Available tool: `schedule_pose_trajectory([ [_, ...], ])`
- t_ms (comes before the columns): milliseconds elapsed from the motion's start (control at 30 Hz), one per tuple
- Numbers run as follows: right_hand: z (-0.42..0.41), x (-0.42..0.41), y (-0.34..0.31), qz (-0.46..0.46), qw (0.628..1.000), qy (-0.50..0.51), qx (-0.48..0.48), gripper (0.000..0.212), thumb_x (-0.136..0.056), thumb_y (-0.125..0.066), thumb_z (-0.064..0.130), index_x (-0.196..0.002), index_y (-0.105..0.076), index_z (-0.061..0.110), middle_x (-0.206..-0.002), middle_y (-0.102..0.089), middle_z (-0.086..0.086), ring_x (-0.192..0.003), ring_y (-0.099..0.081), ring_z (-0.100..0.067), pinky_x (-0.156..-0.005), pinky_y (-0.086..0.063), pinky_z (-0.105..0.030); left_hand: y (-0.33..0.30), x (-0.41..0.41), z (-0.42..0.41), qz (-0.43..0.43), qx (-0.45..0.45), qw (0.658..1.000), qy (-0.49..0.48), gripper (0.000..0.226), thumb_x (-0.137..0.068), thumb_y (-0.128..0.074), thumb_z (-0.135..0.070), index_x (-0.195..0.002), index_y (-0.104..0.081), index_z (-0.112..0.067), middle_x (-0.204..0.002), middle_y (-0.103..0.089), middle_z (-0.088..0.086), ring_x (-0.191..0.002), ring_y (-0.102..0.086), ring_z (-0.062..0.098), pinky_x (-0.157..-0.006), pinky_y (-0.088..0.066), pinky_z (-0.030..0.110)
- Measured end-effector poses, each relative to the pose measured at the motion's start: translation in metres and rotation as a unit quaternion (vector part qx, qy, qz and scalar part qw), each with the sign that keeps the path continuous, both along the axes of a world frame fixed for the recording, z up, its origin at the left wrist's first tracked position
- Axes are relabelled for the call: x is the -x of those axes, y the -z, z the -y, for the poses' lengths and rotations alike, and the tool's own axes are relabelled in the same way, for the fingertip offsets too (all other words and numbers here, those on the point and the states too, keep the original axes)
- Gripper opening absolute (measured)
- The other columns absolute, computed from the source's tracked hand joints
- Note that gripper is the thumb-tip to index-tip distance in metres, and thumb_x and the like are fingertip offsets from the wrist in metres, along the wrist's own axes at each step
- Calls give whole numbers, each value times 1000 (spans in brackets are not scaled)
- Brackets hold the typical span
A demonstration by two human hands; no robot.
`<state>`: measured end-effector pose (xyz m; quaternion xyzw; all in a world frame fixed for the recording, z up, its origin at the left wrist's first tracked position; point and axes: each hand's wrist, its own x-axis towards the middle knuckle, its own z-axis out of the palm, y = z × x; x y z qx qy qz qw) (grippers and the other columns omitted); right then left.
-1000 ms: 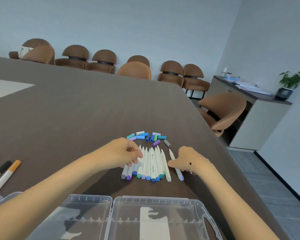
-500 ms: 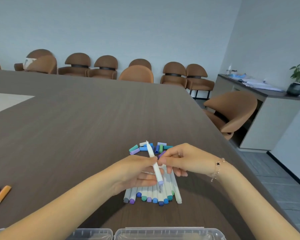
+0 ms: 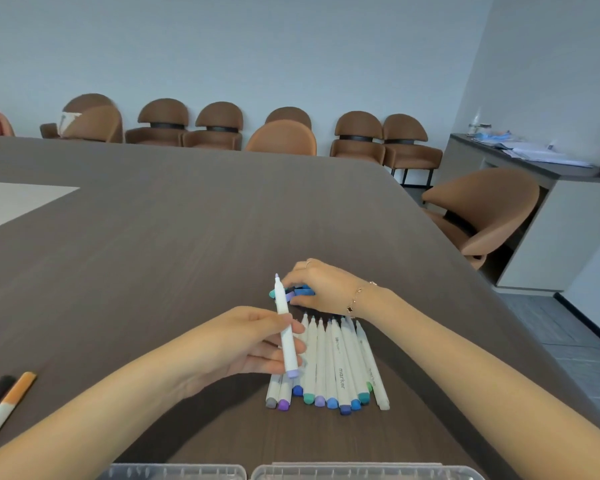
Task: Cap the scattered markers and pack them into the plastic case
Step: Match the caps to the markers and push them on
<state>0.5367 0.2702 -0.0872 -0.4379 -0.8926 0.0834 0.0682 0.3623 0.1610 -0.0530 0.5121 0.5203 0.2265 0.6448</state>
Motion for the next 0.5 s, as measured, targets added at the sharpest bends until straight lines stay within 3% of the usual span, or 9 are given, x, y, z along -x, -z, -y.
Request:
schedule_pose_trajectory([
  [133, -4, 1, 5, -1, 999, 3, -34, 27, -92, -58, 28, -118, -61, 22, -110, -60, 3, -101, -48, -12, -86, -49, -33, -3, 7, -1, -13, -7, 1000, -4, 27, -97, -48, -25, -106, -68, -9, -93, -74, 9, -83, -72, 18, -81, -58, 28],
  [333, 0, -5, 8, 18, 996, -8, -83, 21, -94, -55, 24, -113, -62, 20, -110, -62, 2, -98, -49, -11, -83, -48, -27, -3, 6, -5, -28, 0, 1000, -10, 28, -97, -48, -25, -107, -67, -8, -93, -74, 9, -82, -71, 18, -85, -57, 32],
  [500, 5, -10, 9, -4, 997, 5, -79, 17, -94, -55, 26, -107, -62, 17, -105, -61, 0, -95, -48, -12, -72, -36, -19, -1, -3, -8, -20, -8, 1000, 1, 26, -97, -48, -25, -107, -67, -9, -93, -74, 8, -80, -72, 16, -77, -59, 26],
])
